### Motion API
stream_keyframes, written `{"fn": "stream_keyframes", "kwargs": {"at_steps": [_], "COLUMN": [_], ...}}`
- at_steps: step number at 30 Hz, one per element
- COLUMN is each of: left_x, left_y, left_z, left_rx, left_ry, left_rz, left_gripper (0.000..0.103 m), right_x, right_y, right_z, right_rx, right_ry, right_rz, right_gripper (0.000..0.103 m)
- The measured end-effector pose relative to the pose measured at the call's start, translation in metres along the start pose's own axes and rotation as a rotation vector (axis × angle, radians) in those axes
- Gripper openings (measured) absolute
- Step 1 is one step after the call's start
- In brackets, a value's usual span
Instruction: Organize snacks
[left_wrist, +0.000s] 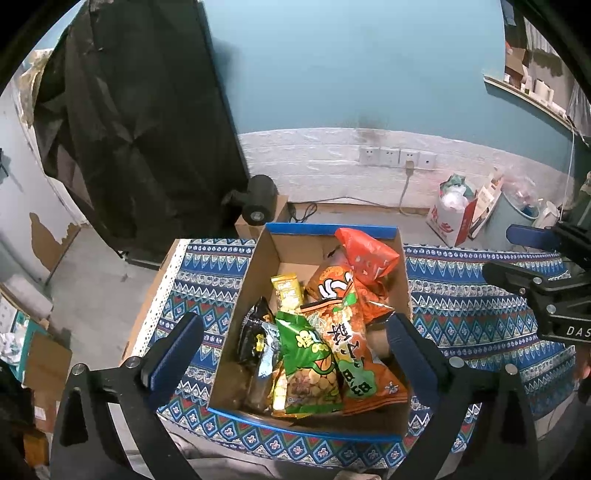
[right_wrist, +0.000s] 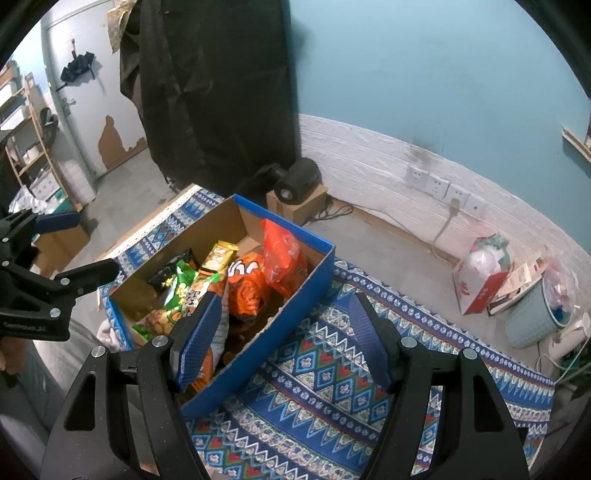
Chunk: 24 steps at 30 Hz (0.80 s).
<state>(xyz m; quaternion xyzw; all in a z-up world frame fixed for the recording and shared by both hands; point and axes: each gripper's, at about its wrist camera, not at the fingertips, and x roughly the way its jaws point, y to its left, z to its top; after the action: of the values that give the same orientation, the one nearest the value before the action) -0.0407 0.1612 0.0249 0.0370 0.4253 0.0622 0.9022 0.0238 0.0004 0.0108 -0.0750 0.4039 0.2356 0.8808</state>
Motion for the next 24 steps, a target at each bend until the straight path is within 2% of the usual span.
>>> {"fn": "stream_keyframes", "kwargs": {"at_steps": [3,24], "left_x": [0.0004,0.0028], "left_y": [0.0006,0.0038], "left_z": [-0.0006,-0.0008], "left_rx": [-0.013,-0.031], "left_ry": [0.008,0.023], "left_rz": [-0.027,0.022], "left_gripper": [0.1,0.1], "right_x": [-0.0003,0.001], "right_y": [0.0,0.0002], "right_z": [-0.0004,0.0], "right_rx": [0.001,-0.003], "right_ry": [0.0,0.003], "right_rz": [0.001,0.01], "right_gripper": [0.07,0.071]}}
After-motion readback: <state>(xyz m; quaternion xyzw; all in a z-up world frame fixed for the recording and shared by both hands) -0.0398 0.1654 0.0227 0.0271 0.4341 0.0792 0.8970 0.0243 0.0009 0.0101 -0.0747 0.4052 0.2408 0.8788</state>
